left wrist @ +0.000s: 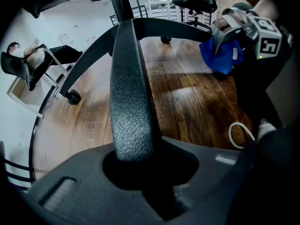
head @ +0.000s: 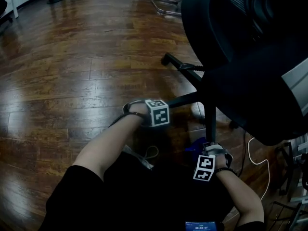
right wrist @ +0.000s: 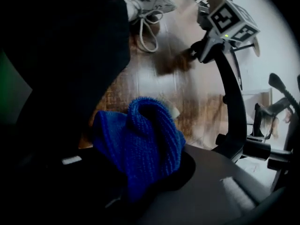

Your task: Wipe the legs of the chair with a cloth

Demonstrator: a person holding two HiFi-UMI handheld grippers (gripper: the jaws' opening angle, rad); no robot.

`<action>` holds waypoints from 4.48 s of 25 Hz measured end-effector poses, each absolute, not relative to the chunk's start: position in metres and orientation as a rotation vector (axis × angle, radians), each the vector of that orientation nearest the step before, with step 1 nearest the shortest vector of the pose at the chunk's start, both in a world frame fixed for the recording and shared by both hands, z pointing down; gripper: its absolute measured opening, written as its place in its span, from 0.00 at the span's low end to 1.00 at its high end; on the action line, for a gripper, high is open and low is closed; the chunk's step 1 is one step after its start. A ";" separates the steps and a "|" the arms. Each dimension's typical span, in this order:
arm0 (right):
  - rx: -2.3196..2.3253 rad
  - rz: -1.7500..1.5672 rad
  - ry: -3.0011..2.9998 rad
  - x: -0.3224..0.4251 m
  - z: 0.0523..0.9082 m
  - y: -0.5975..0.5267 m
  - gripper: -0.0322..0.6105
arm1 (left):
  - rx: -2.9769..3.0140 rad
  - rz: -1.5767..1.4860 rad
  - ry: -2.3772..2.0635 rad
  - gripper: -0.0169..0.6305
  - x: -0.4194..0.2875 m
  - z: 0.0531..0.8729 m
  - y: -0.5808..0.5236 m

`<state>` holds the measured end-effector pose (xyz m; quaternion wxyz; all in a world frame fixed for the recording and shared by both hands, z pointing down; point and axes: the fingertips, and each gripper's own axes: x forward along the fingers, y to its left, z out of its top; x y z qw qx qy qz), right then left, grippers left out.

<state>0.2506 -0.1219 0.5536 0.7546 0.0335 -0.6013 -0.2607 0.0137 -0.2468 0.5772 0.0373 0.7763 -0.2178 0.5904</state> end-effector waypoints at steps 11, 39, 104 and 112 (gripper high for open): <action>0.504 -0.617 -1.443 0.191 0.498 -0.306 0.18 | 2.368 1.830 -0.646 0.12 0.017 0.576 -0.245; 0.495 -0.646 -1.500 0.307 0.534 -0.237 0.18 | 2.263 1.729 -0.624 0.19 0.098 0.585 -0.203; 0.498 -0.120 -2.390 0.280 0.488 -0.103 0.18 | 2.569 1.710 -0.785 0.15 0.064 0.563 -0.288; 0.684 -0.255 -2.331 0.274 0.455 -0.228 0.18 | 2.555 1.714 -0.759 0.15 0.069 0.559 -0.282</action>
